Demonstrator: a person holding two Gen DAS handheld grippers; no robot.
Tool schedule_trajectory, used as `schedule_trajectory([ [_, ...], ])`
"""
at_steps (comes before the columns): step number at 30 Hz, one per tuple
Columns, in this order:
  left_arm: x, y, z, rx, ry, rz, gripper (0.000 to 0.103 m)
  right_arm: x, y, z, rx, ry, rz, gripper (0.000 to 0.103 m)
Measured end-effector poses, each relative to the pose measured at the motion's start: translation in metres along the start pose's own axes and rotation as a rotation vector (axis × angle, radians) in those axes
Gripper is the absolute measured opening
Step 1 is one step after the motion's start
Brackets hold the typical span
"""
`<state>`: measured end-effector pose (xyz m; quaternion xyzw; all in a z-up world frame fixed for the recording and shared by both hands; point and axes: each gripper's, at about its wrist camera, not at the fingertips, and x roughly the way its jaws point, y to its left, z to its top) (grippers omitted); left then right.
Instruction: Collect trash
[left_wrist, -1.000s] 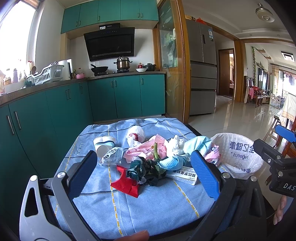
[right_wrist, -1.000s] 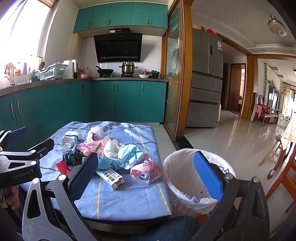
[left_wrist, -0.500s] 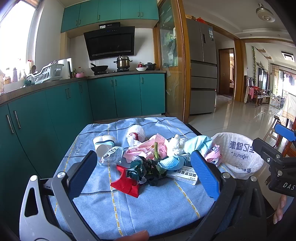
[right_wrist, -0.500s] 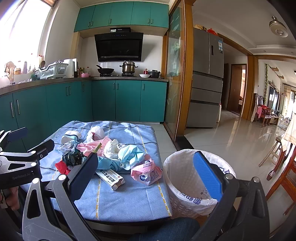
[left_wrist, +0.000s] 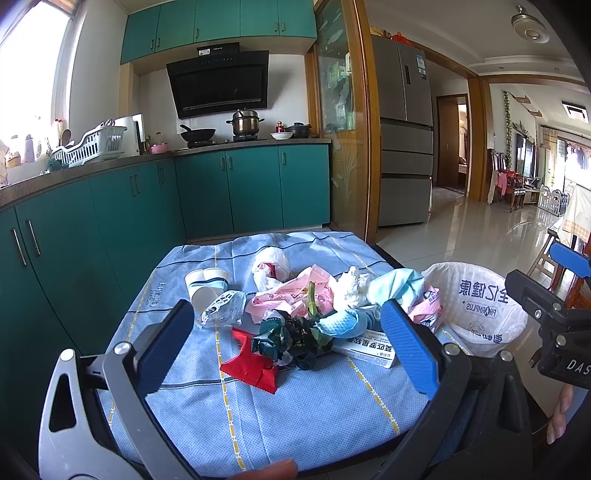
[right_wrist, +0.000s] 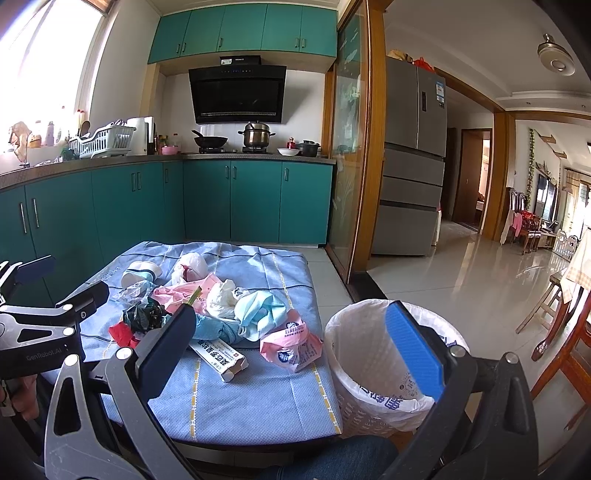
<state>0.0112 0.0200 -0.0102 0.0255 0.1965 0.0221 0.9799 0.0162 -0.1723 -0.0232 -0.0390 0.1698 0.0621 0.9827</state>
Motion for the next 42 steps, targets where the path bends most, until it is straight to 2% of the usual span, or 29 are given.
schedule_trajectory([
  [16,0.006,0.003,0.001,-0.001,0.008,0.004,0.101,0.002,-0.006,0.005,-0.004,-0.009,-0.018,0.1],
  [25,0.034,0.028,0.0,-0.061,0.045,0.012,0.101,0.055,-0.018,0.008,-0.029,0.05,0.001,0.1],
  [26,0.039,0.032,-0.001,-0.065,0.054,0.02,0.101,0.062,-0.019,0.006,-0.032,0.059,0.012,0.1],
  [29,0.05,0.038,-0.003,-0.058,0.079,0.038,0.099,0.099,-0.023,0.003,-0.048,0.156,0.119,0.1],
  [33,0.061,0.046,-0.003,-0.048,0.114,0.045,0.086,0.146,-0.018,0.01,-0.109,0.233,0.243,0.1],
  [36,0.067,0.05,-0.005,-0.053,0.131,0.04,0.081,0.163,-0.007,0.008,-0.141,0.268,0.28,0.099],
  [40,0.075,0.053,-0.01,-0.047,0.164,0.052,0.08,0.18,0.004,0.002,-0.187,0.273,0.279,0.099],
  [42,0.079,0.055,-0.012,-0.048,0.181,0.061,0.08,0.195,0.008,-0.002,-0.2,0.308,0.302,0.092],
])
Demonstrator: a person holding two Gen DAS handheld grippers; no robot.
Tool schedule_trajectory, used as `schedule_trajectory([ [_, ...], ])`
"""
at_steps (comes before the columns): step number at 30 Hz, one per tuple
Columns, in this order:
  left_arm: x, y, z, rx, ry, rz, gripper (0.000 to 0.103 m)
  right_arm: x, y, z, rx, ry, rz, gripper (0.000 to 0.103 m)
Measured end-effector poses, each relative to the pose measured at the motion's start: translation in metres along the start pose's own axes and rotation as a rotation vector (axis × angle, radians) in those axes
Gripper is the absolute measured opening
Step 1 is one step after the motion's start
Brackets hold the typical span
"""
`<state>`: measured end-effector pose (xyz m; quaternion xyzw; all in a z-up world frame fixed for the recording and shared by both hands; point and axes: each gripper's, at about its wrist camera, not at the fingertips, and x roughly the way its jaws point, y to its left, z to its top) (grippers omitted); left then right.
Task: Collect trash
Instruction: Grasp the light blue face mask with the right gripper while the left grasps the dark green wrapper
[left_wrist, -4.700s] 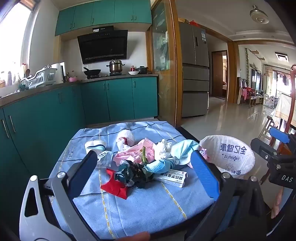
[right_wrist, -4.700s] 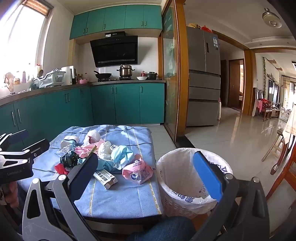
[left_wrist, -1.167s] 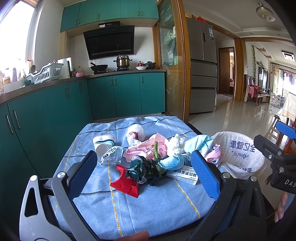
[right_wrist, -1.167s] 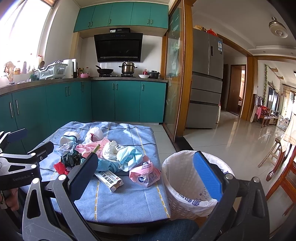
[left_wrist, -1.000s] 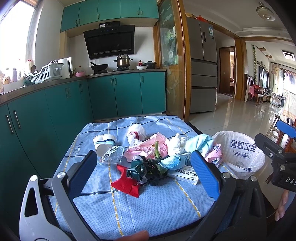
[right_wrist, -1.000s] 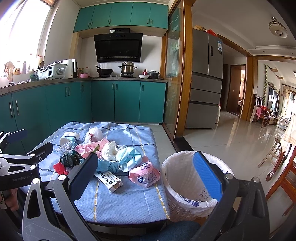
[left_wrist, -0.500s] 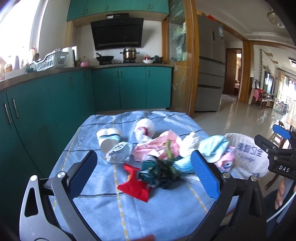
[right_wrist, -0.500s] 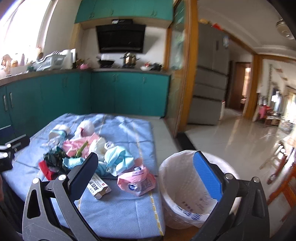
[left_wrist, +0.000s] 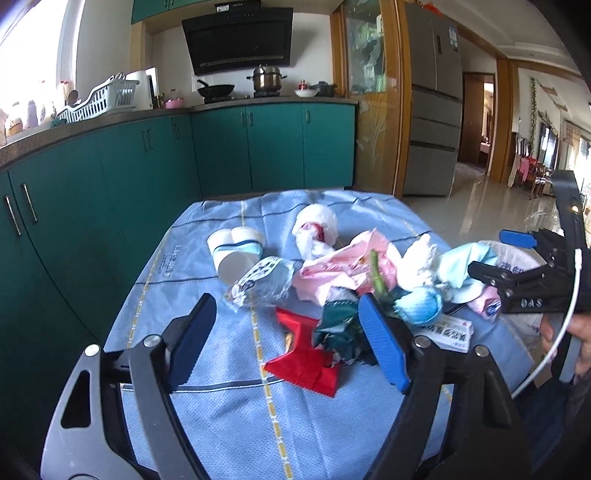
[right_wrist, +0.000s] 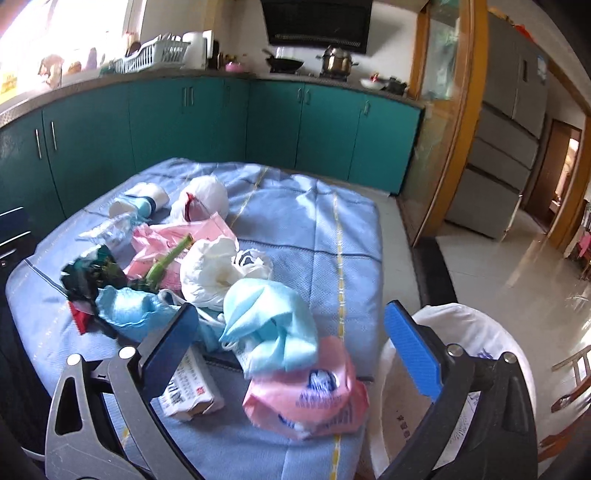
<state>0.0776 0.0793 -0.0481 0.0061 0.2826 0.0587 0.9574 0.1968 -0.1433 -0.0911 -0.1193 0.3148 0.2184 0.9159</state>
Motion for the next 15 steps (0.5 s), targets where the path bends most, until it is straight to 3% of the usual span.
schedule_trajectory([
  [1,0.001,0.002,-0.001,-0.002,0.008,0.002,0.08,0.007,0.0,0.0,-0.006,0.019,0.016,0.081],
  [2,0.002,0.003,-0.001,-0.003,0.012,0.005,0.08,0.015,0.001,0.0,-0.008,0.041,0.031,0.064],
  [4,0.002,0.006,-0.004,-0.004,0.017,0.022,0.081,0.024,0.001,-0.004,0.004,0.067,0.055,0.043],
  [5,0.003,0.007,-0.005,-0.005,0.022,0.028,0.081,0.025,0.002,-0.005,0.01,0.06,0.066,0.038],
  [8,0.007,0.007,-0.01,0.004,0.041,0.023,0.081,0.023,0.002,0.0,0.048,0.018,0.16,0.027],
  [15,0.014,-0.001,-0.023,0.045,0.083,-0.029,0.086,0.015,0.003,0.008,0.094,-0.072,0.202,0.024],
])
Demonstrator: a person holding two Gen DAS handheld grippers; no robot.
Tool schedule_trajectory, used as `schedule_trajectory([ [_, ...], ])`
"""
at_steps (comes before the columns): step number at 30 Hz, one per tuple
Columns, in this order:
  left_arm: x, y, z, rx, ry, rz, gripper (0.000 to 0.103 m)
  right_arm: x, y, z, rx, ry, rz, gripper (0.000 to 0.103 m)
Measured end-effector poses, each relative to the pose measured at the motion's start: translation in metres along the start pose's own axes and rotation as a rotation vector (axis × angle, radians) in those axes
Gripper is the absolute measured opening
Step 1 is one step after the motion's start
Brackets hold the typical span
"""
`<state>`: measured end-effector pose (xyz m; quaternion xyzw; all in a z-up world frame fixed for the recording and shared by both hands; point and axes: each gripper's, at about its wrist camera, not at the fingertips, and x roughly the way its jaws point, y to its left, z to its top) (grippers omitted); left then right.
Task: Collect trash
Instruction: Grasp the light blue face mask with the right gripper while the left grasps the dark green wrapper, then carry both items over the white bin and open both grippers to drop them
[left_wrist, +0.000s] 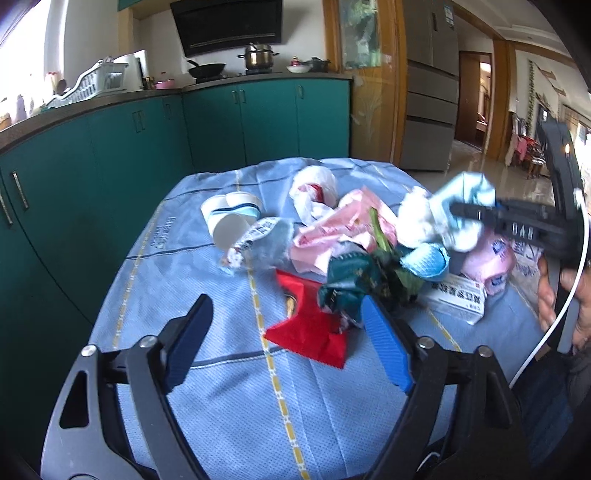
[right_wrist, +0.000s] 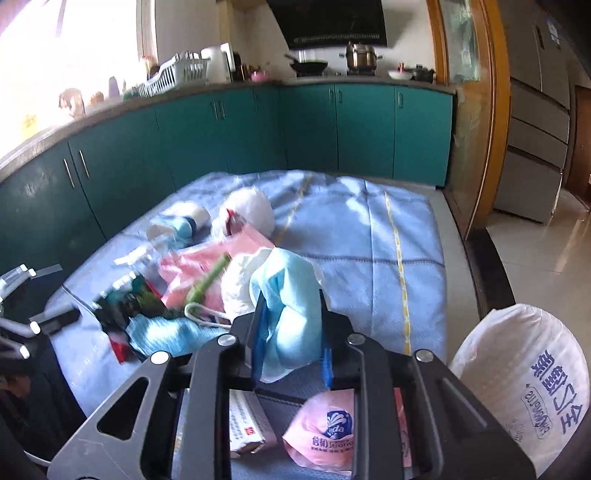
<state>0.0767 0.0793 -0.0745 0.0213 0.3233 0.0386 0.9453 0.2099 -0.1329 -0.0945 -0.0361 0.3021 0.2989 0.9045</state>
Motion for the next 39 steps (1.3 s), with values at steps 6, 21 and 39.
schedule_trajectory([
  [6,0.006,-0.016,0.002,0.042,-0.001,-0.03,0.088,-0.026,0.0,0.0,0.011,-0.083,0.013,0.024],
  [21,0.033,-0.03,0.018,0.065,0.006,-0.061,0.037,-0.048,-0.016,-0.017,0.044,-0.127,-0.043,0.024],
  [39,-0.021,-0.126,0.093,0.09,-0.274,-0.241,0.037,-0.159,-0.105,-0.08,0.298,-0.254,-0.644,0.024],
])
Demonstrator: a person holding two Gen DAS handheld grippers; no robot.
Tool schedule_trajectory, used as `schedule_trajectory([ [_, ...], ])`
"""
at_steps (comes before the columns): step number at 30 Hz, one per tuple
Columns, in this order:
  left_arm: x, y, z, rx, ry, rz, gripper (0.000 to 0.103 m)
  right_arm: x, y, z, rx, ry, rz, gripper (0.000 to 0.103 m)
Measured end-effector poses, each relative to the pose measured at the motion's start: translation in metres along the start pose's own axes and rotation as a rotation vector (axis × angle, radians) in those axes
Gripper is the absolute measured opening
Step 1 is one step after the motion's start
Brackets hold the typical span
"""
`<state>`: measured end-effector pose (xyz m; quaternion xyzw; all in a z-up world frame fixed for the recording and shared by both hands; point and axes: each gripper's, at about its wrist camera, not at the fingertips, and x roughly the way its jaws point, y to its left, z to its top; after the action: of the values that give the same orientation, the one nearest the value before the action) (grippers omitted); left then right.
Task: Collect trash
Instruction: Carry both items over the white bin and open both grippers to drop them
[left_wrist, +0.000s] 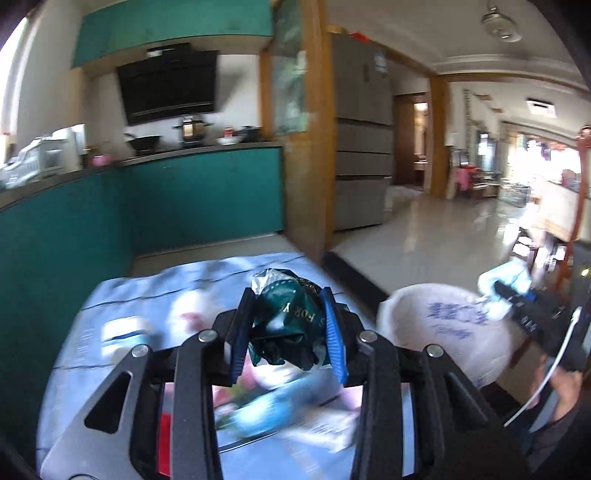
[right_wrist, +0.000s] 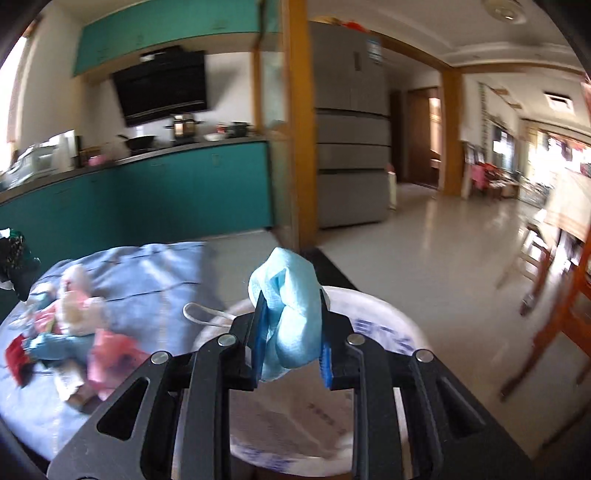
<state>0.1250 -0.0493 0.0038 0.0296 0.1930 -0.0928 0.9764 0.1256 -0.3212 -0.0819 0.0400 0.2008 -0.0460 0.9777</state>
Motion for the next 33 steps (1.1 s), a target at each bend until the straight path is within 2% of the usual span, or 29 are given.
schedule_trajectory([
  [5,0.042,-0.046,0.012,-0.013,0.028,-0.137,0.037,0.006,-0.023,-0.006,0.051,0.034,-0.043,0.024],
  [8,0.07,-0.078,0.017,0.009,0.07,-0.187,0.037,0.009,-0.027,-0.007,0.072,0.046,-0.056,0.024],
  [12,0.11,-0.121,0.013,0.04,0.151,-0.294,0.04,0.011,-0.029,-0.007,0.089,0.055,-0.066,0.024],
  [14,0.119,-0.136,0.006,0.076,0.162,-0.328,0.059,0.013,-0.031,-0.008,0.099,0.062,-0.058,0.024],
  [15,0.121,-0.144,0.004,0.1,0.16,-0.331,0.072,0.014,-0.032,-0.008,0.102,0.064,-0.057,0.024],
  [18,0.118,-0.15,0.0,0.139,0.14,-0.291,0.078,0.017,-0.032,-0.005,0.105,0.07,-0.043,0.024],
  [23,0.099,-0.128,0.005,0.108,0.091,-0.202,0.08,0.022,-0.029,-0.002,0.105,0.079,-0.032,0.027],
  [24,0.092,-0.12,0.006,0.098,0.076,-0.174,0.08,0.023,-0.03,-0.002,0.104,0.081,-0.031,0.03],
  [26,0.082,-0.109,0.008,0.084,0.055,-0.127,0.08,0.024,-0.027,-0.001,0.098,0.08,-0.035,0.055],
  [28,0.068,-0.087,0.007,0.066,0.036,-0.075,0.08,0.02,-0.027,-0.001,0.086,0.056,-0.048,0.067],
  [31,0.049,-0.058,0.003,0.037,0.02,-0.001,0.08,0.018,-0.024,-0.001,0.073,0.047,-0.046,0.071],
  [33,0.033,-0.033,-0.003,0.017,0.007,0.086,0.08,0.015,-0.019,-0.001,0.061,0.036,-0.013,0.071],
])
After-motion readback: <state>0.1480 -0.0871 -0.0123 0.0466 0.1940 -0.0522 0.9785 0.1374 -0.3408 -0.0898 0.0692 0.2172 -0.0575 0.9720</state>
